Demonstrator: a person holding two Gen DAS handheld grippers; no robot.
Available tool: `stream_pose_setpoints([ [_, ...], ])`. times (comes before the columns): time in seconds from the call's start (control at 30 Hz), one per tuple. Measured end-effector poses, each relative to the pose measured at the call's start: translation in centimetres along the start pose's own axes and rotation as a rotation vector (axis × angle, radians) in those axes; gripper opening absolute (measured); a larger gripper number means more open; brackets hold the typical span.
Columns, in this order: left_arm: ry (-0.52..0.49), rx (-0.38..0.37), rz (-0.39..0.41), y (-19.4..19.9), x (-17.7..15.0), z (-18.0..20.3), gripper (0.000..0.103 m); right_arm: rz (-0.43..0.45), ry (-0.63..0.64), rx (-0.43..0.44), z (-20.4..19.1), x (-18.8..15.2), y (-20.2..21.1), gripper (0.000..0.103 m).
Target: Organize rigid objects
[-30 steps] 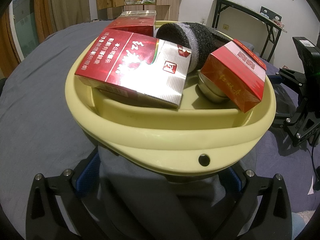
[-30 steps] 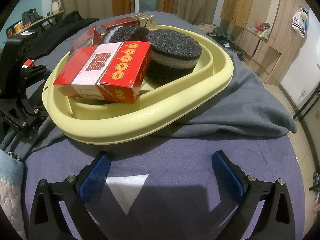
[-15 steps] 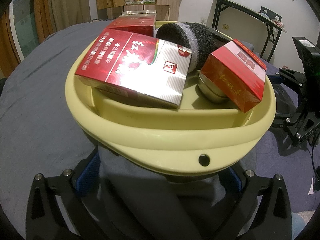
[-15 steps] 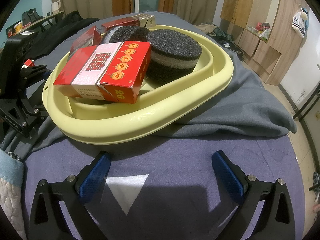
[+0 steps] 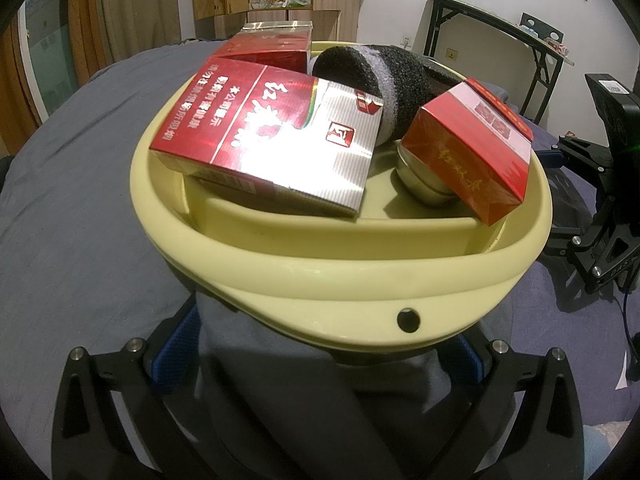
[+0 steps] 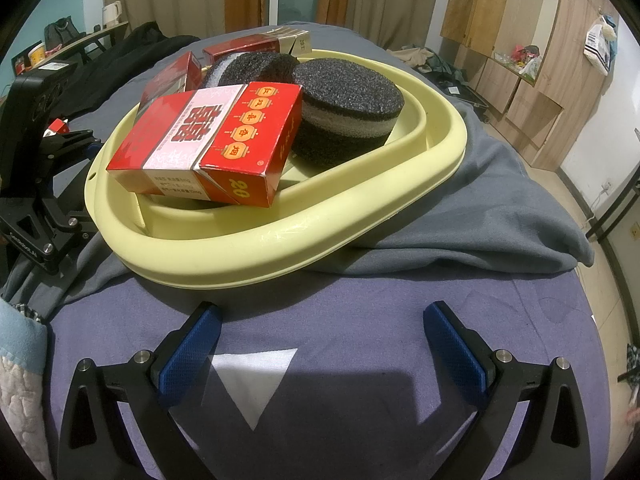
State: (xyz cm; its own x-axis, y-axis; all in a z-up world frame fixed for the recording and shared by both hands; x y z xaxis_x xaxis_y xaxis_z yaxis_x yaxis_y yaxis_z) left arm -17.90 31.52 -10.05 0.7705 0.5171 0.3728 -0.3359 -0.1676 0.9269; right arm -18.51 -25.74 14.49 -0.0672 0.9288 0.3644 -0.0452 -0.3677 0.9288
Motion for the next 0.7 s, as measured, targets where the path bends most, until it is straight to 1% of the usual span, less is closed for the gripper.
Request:
stream_pose_setpoints([
  [0.7,0.0,0.0,0.0,0.0,0.0,0.01,0.103,0.0,0.0,0.001,-0.06,0.0,0.01,0.103],
])
Point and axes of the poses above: each gripper's, at about its wrist camera, not at the fingertips, and y roughly against the way its jaws point, z to its right, x to its top, the point moved 9 cm from there along -y, roughly the way its jaws point, and after that the axes turned 15 degrees about -z, right-handed, at the moved point
